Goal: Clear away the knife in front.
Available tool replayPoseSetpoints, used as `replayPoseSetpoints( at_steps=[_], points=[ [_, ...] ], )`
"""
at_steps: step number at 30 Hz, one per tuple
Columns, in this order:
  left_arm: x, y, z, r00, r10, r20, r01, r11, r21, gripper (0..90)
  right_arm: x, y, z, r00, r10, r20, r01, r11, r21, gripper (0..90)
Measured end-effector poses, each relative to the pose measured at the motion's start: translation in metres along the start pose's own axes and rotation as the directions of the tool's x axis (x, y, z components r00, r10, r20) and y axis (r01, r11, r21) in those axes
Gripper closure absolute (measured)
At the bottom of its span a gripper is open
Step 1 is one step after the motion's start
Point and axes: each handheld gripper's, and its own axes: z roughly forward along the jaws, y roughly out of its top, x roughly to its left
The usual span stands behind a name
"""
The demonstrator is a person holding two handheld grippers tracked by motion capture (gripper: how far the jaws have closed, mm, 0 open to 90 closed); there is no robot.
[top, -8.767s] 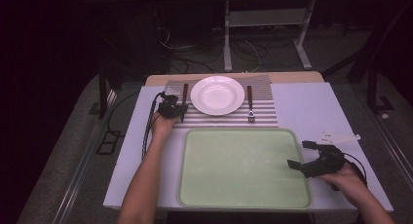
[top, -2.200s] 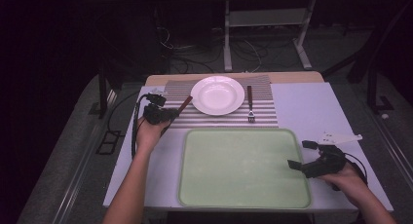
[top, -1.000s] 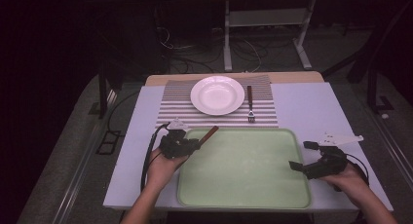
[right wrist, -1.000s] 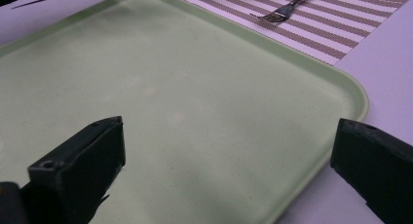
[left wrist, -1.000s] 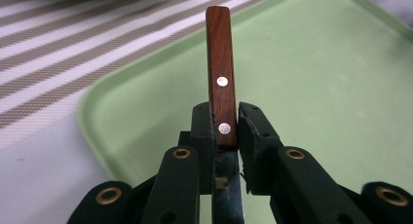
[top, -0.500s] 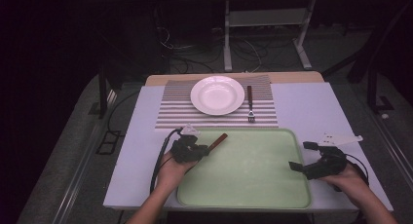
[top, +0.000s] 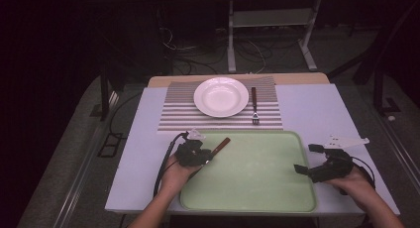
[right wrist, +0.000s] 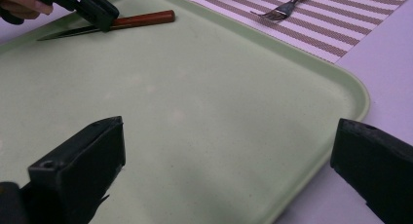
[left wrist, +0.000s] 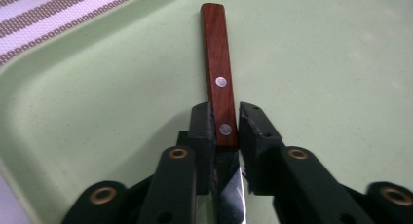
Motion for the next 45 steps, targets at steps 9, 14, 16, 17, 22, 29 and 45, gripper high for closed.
replayPoseSetpoints(
  at_steps=[9,14,16,17,22,29,45],
  points=[
    [0.001,0.001,-0.009,0.999,-0.016,0.041,0.018,0.9987,-0.047,58.8,0.0,0.0,0.0,1.0,-0.001,0.0,0.001,1.0,0.001,0.0],
    [-0.005,0.007,-0.007,0.9955,-0.011,0.094,0.018,0.9967,-0.079,67.9,0.0,-0.001,-0.001,1.0,0.002,-0.008,-0.002,1.0,-0.004,0.0],
    [-0.008,0.01,-0.005,0.9951,0.005,0.098,0.003,0.9967,-0.081,73.5,-0.001,-0.002,-0.001,1.0,0.002,-0.01,-0.002,1.0,-0.006,0.0],
    [-0.01,0.012,-0.003,0.9942,0.016,0.106,-0.007,0.9967,-0.08,77.5,-0.001,-0.002,-0.001,0.9999,0.002,-0.011,-0.002,1.0,-0.006,0.0],
    [-0.016,0.018,0.006,0.9895,0.053,0.134,-0.044,0.9965,-0.071,89.6,-0.002,0.0,0.0,0.9999,0.0,-0.017,0.0,1.0,-0.013,0.0],
    [-0.014,0.018,0.019,0.9898,0.093,0.108,-0.09,0.9955,-0.027,89.6,-0.002,0.001,0.002,0.9997,-0.007,-0.023,0.007,1.0,-0.007,0.0],
    [0.007,0.006,0.009,0.9982,0.048,0.037,-0.047,0.9988,-0.014,89.6,0.0,0.004,0.003,0.9996,-0.018,-0.022,0.018,1.0,-0.008,0.0]
  ],
)
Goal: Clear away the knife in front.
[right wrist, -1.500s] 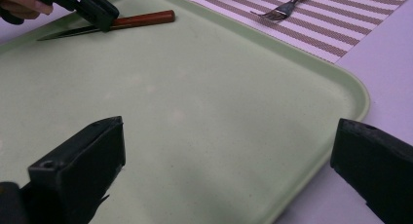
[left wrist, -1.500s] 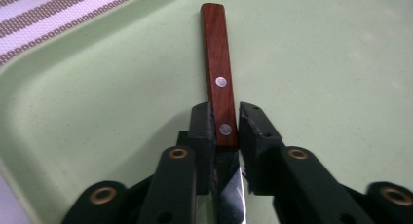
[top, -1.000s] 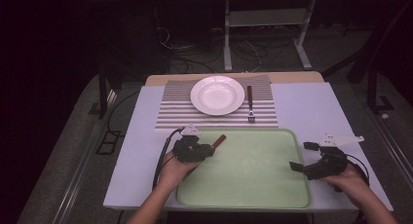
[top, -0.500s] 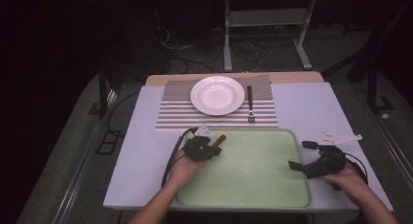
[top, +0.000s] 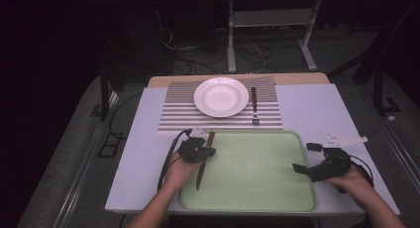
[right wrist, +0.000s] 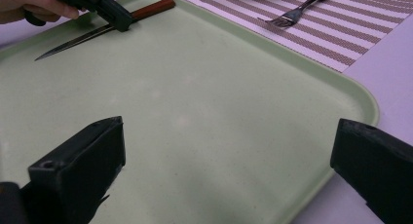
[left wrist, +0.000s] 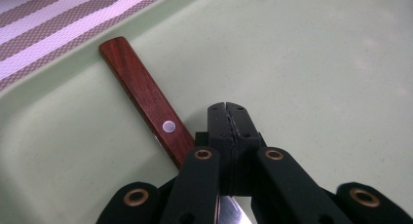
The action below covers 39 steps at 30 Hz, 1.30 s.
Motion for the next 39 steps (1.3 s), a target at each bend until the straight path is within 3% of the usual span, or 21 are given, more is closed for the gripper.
replayPoseSetpoints(
  at_steps=[16,28,36,39],
  points=[
    [0.014,-0.011,-0.014,0.9985,-0.052,-0.015,0.052,0.9987,-0.002,89.6,0.0,0.0,0.0,1.0,0.002,0.003,-0.002,1.0,0.001,0.0],
    [0.026,-0.02,-0.026,0.9939,-0.105,-0.034,0.104,0.9945,-0.013,89.6,-0.001,0.0,0.0,1.0,0.003,0.003,-0.003,1.0,-0.001,0.0],
    [0.027,-0.022,-0.028,0.9939,-0.108,-0.024,0.107,0.9941,-0.015,89.2,-0.001,0.0,0.0,1.0,0.001,0.004,-0.001,1.0,0.002,0.0],
    [0.027,-0.021,-0.03,0.9954,-0.093,-0.023,0.092,0.9952,-0.034,82.6,-0.001,0.0,0.0,1.0,0.001,0.003,-0.001,1.0,0.002,0.0]
  ],
)
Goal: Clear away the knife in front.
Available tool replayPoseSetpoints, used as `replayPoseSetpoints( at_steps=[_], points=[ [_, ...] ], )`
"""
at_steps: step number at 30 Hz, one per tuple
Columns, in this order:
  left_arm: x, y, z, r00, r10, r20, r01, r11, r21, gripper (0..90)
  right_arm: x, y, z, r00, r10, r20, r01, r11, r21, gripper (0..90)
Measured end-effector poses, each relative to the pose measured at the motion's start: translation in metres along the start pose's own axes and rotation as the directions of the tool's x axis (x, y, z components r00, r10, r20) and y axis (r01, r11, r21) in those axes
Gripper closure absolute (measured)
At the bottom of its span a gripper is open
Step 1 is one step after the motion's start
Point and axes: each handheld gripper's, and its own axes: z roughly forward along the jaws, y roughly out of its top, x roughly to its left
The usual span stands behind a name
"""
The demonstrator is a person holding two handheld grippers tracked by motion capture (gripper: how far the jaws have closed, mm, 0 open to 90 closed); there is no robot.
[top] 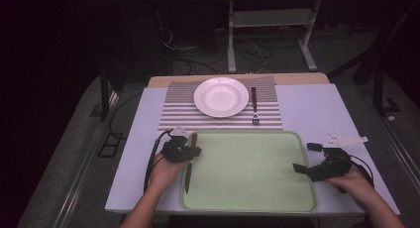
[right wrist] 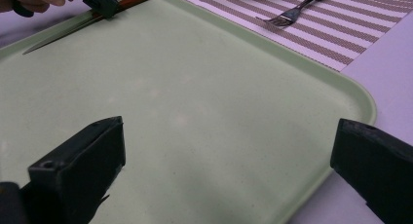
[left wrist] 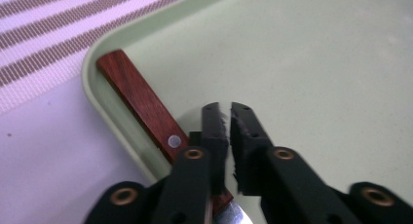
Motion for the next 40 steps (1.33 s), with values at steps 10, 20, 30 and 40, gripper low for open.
replayPoseSetpoints(
  at_steps=[10,20,30,40],
  points=[
    [-0.004,0.004,-0.018,0.9997,0.017,0.018,-0.015,0.9947,-0.101,47.8,0.0,0.0,0.0,1.0,0.0,0.0,0.0,1.0,0.003,0.0],
    [-0.009,0.001,-0.033,0.9977,0.058,0.033,-0.053,0.9878,-0.147,18.9,0.0,0.0,-0.001,1.0,0.003,-0.001,-0.003,1.0,-0.001,0.0],
    [-0.009,-0.009,-0.049,0.9975,0.06,-0.038,-0.065,0.9832,-0.17,0.0,0.001,-0.001,-0.001,1.0,-0.002,-0.005,0.002,1.0,-0.002,0.0],
    [-0.008,-0.011,-0.049,0.9974,0.063,-0.036,-0.068,0.9844,-0.162,0.0,0.0,-0.001,-0.001,1.0,-0.001,-0.006,0.001,1.0,-0.004,0.0]
  ],
)
